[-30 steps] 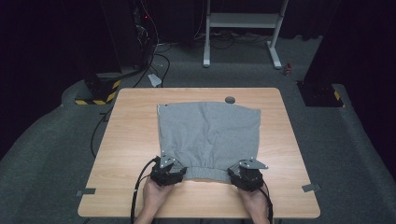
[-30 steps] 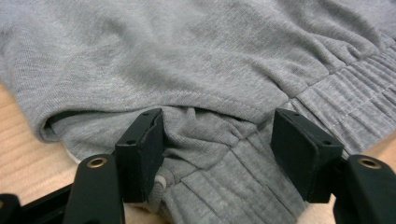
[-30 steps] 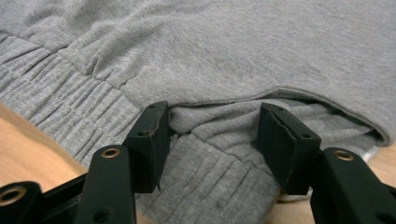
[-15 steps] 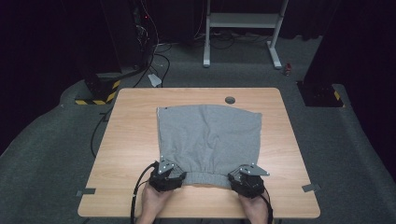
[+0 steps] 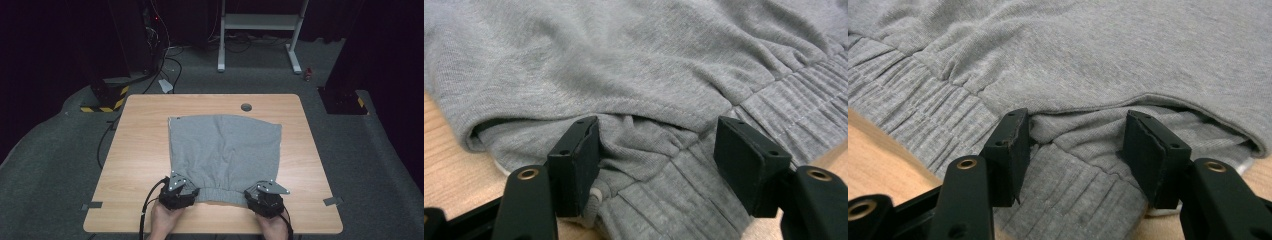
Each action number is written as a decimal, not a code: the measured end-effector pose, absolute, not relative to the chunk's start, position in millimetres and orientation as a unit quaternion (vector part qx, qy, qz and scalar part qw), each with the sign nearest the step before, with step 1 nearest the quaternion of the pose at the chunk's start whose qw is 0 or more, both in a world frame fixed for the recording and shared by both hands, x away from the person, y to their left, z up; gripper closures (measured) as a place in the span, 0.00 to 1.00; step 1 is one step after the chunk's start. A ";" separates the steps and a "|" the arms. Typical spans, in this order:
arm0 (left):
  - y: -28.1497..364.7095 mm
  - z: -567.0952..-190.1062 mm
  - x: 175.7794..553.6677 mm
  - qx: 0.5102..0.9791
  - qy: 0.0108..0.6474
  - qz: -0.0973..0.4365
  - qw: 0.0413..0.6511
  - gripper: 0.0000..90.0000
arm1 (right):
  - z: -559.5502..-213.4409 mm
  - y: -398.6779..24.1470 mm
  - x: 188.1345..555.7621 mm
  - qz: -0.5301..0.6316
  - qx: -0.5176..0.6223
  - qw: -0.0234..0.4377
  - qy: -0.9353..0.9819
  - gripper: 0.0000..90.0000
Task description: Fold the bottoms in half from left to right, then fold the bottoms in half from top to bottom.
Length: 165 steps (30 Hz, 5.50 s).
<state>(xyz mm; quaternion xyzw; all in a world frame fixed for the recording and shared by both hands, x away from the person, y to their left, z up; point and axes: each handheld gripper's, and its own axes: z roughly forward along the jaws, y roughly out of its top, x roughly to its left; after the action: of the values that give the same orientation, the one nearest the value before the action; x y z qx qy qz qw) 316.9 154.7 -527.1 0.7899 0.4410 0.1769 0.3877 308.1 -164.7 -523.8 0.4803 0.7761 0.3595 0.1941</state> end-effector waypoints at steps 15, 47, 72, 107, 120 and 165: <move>150.2 -526.9 300.3 0.797 0.429 0.178 0.385 0.39 | -524.1 -170.0 293.6 0.360 0.476 0.196 0.778 0.49; 160.4 -498.5 291.0 0.792 0.421 0.118 0.426 0.40 | -493.7 -179.2 275.6 0.411 0.448 0.189 0.771 0.53; 209.3 -477.4 381.9 0.768 0.495 0.123 0.387 0.39 | -493.5 -75.2 313.1 0.422 0.343 0.143 0.827 0.46; 234.4 -516.0 483.7 0.684 0.619 0.173 0.345 0.38 | -518.1 25.7 300.8 0.358 0.213 0.100 0.904 0.44; 212.6 -513.8 495.3 0.738 0.577 0.215 0.275 0.43 | -518.6 27.0 296.4 0.349 0.214 0.105 0.906 0.49; 213.3 -457.3 497.1 0.722 0.539 0.126 0.416 0.95 | -486.9 -0.9 295.0 0.364 0.229 0.126 0.894 0.85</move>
<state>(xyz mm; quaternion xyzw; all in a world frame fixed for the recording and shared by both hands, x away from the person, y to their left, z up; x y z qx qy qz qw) 497.1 213.3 -457.3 0.7218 0.5387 0.1265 0.4157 295.0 -0.9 -486.9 0.2292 0.8938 0.3644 0.1258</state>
